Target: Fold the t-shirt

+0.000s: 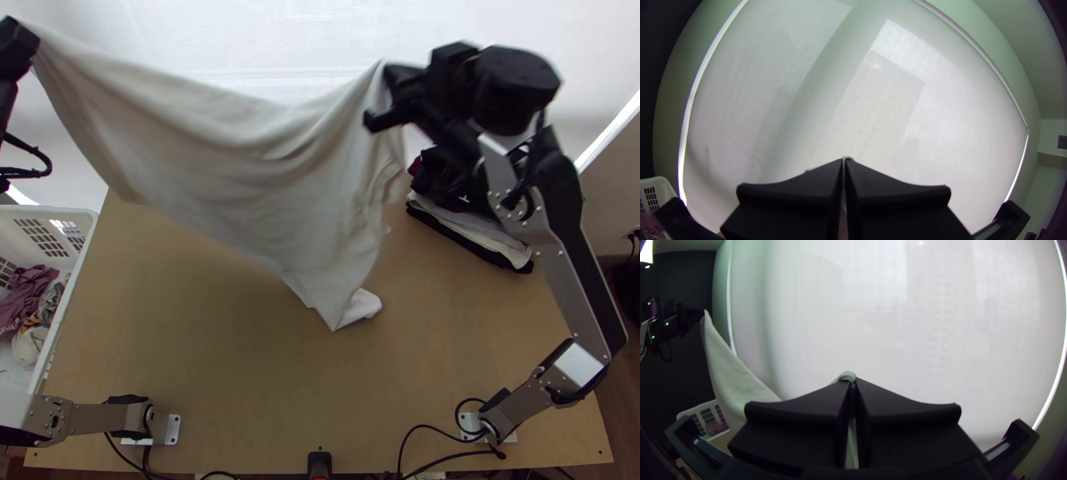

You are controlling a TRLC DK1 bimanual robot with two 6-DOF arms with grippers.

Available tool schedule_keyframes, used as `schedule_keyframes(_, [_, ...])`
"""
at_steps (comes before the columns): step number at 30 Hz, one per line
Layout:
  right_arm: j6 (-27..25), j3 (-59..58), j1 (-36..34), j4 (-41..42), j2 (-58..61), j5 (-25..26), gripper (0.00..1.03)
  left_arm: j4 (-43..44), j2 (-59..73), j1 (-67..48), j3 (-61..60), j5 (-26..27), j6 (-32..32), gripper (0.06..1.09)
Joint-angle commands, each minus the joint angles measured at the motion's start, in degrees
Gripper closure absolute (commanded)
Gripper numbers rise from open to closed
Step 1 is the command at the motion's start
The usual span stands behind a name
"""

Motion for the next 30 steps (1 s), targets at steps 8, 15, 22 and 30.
schedule_keyframes(8, [-7.2,0.7,-6.7,13.7,-3.0,0.2,1.0,7.9,-2.5,2.9,1.7,-3.5,0.5,1.05])
schedule_keyframes(15, [-7.4,-0.9,-7.9,14.2,-12.3,0.4,1.0,8.7,-9.2,4.1,-0.2,-4.6,0.9,1.05])
schedule_keyframes(22, [-8.1,-1.8,-11.0,13.6,-20.7,0.7,1.0,9.2,-17.0,5.3,-3.0,-4.7,1.0,1.05])
schedule_keyframes(30, [-8.2,-2.3,-13.4,7.2,-31.3,1.3,1.0,15.1,-27.3,5.8,-11.5,-4.7,3.4,1.05])
